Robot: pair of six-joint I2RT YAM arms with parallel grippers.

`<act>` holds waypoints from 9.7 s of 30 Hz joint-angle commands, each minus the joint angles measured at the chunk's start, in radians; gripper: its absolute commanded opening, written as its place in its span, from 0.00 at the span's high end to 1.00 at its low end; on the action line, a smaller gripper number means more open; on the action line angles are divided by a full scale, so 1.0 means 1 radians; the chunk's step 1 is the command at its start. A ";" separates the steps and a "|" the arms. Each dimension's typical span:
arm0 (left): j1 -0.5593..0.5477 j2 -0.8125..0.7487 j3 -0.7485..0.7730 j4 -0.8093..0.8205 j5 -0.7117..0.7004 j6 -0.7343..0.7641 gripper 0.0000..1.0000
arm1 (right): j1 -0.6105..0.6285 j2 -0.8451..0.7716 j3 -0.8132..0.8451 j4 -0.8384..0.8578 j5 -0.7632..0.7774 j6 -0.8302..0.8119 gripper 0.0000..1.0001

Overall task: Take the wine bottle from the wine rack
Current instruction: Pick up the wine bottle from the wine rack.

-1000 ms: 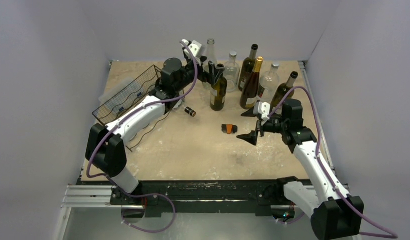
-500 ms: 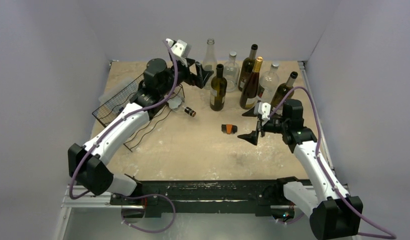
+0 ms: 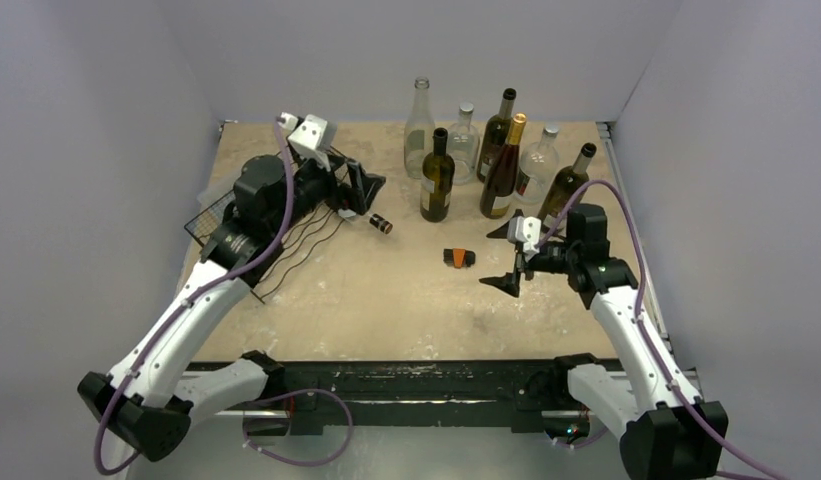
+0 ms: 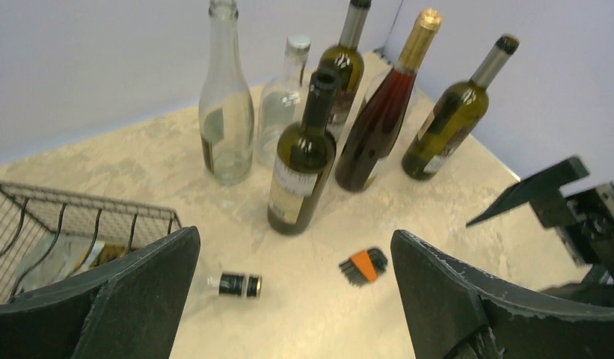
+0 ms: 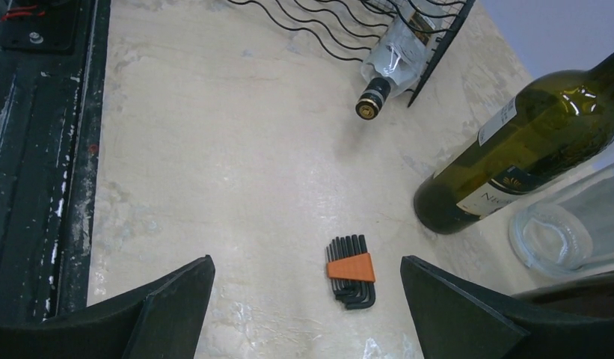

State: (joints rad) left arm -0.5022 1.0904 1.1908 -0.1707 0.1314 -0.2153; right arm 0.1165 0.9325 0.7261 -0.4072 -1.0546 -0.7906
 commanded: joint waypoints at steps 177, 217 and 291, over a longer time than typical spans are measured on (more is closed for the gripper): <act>0.026 -0.574 -0.507 -0.060 0.165 0.270 0.12 | 0.694 0.414 0.302 0.100 0.840 0.391 1.00; -0.689 -0.020 -0.728 0.648 -0.420 0.617 0.00 | 0.462 0.220 0.181 -0.193 0.411 0.151 1.00; -0.714 0.066 -0.799 1.037 -0.414 0.235 1.00 | 0.375 0.029 0.476 -0.516 0.178 0.005 0.02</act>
State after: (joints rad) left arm -1.2167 1.2076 0.3897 0.6422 -0.3584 0.1280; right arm 0.4961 1.0039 1.1362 -0.8474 -0.7872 -0.7521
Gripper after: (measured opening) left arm 0.666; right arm 0.967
